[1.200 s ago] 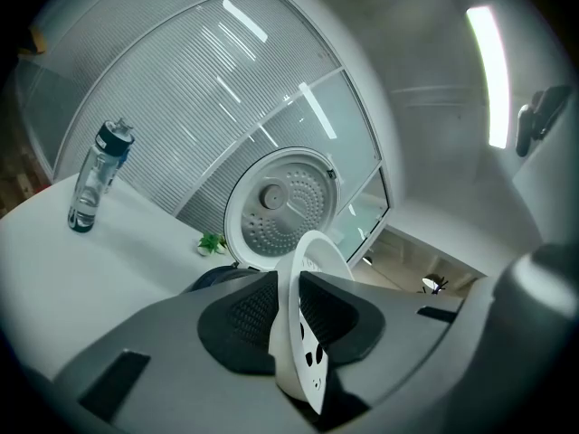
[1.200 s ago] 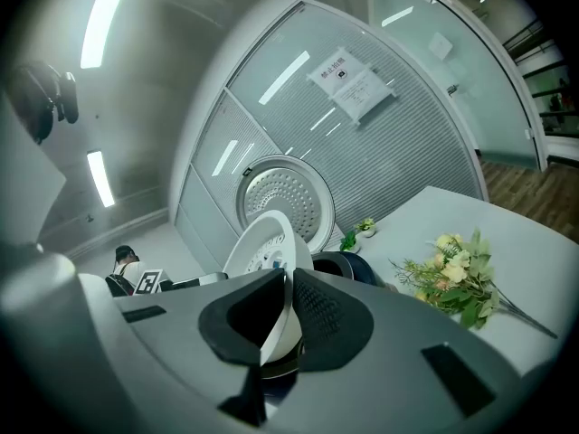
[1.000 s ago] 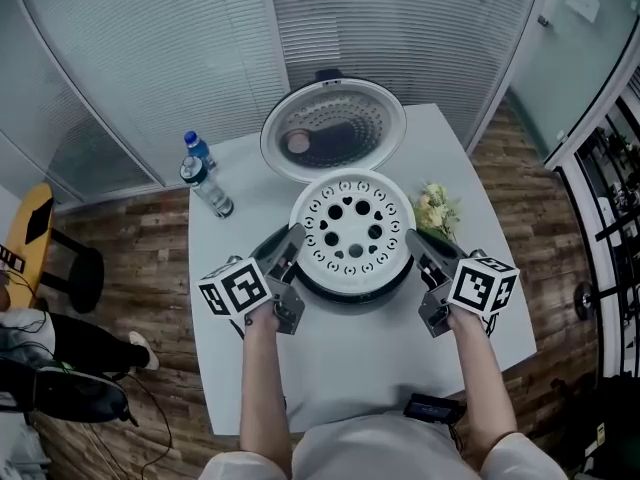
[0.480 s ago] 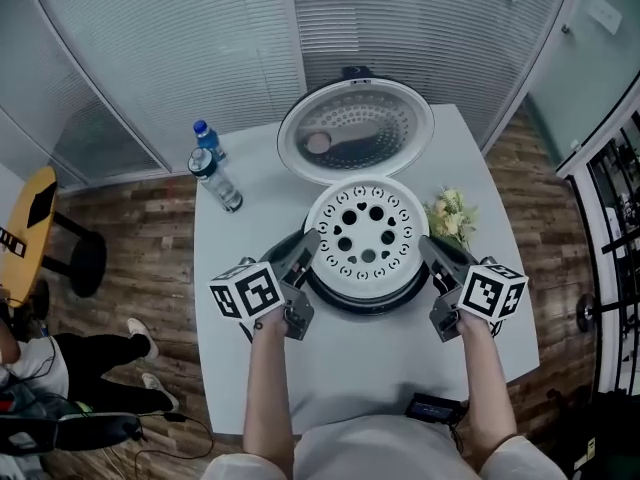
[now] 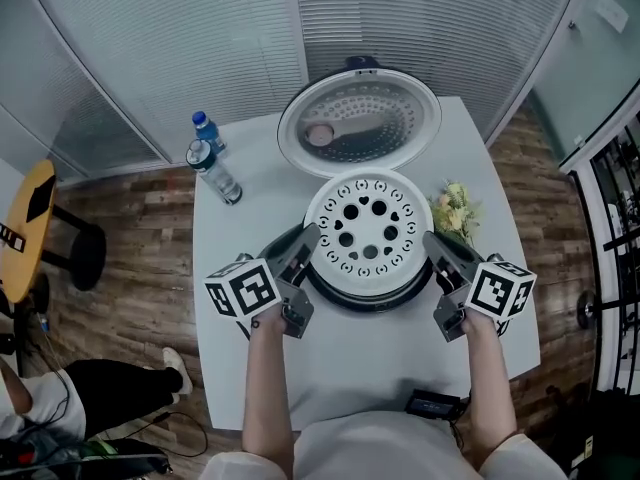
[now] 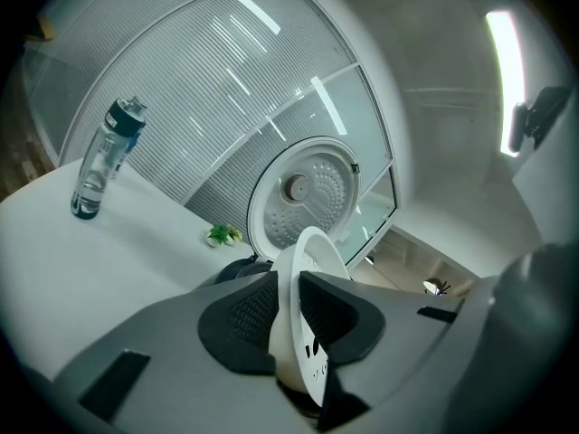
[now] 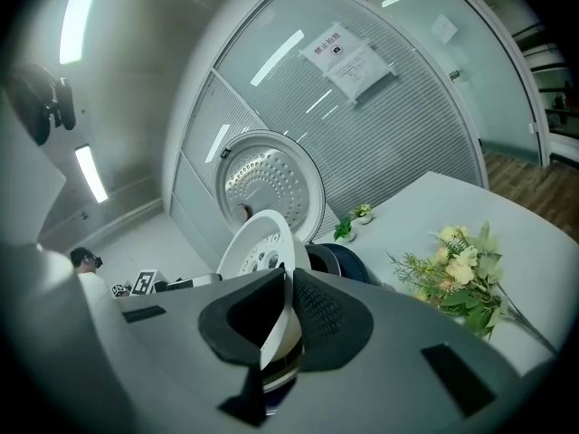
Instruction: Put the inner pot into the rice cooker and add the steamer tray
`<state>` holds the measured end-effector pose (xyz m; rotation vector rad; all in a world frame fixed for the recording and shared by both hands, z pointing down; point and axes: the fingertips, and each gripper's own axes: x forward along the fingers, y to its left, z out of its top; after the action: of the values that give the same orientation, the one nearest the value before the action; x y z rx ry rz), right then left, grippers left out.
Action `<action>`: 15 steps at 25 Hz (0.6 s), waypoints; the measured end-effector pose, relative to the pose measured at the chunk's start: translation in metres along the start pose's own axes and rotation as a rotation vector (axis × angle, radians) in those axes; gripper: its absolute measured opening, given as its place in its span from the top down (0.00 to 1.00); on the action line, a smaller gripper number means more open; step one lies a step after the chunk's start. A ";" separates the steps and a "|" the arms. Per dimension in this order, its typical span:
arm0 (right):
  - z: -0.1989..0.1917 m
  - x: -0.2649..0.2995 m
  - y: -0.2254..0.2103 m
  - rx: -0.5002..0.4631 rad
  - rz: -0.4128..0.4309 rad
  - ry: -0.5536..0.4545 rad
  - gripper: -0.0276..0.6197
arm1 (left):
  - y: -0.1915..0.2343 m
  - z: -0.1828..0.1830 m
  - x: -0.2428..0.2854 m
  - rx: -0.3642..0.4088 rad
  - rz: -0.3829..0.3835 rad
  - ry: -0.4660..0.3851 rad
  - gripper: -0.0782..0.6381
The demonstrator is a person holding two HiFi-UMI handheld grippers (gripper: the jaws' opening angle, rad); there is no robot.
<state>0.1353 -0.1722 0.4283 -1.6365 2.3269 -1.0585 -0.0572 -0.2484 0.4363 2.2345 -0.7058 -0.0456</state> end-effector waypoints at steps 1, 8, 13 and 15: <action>0.000 0.000 0.001 -0.002 -0.002 0.002 0.89 | 0.000 0.000 0.000 0.001 0.002 0.001 0.79; -0.001 0.006 -0.002 -0.026 -0.025 0.020 0.89 | 0.009 -0.003 0.004 0.021 0.051 0.027 0.79; -0.004 0.008 -0.004 -0.099 -0.066 0.040 0.89 | 0.012 -0.007 0.009 0.105 0.109 0.062 0.80; -0.004 0.009 -0.006 -0.136 -0.088 0.047 0.88 | 0.012 -0.009 0.012 0.179 0.151 0.088 0.80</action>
<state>0.1347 -0.1790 0.4370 -1.7967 2.4261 -0.9848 -0.0506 -0.2548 0.4529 2.3290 -0.8567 0.1972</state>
